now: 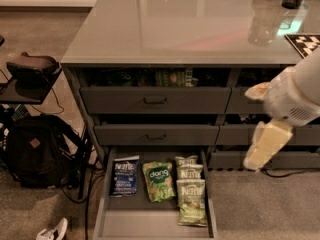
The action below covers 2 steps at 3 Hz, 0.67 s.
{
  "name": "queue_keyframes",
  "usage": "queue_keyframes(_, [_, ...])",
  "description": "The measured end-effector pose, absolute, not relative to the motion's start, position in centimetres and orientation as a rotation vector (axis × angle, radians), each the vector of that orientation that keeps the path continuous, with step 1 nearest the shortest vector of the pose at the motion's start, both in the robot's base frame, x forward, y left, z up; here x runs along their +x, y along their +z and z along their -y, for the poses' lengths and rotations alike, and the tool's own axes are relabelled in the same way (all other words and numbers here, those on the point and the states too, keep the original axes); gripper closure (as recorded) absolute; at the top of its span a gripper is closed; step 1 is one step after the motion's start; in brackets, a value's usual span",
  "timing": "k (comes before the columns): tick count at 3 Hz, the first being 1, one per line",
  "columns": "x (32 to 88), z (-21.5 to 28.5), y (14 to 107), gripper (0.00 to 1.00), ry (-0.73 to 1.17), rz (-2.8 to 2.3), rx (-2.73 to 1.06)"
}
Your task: Pick green jalapeno chip bag from bottom drawer and place on counter
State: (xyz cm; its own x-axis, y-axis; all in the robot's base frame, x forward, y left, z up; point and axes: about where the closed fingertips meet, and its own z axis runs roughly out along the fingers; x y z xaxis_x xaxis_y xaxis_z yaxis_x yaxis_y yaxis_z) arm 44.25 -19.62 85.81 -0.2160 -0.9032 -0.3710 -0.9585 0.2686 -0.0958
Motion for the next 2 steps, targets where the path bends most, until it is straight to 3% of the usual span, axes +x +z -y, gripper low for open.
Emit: queue_keyframes(2, [49.6, 20.8, 73.1, 0.00, 0.329, -2.175, -1.496])
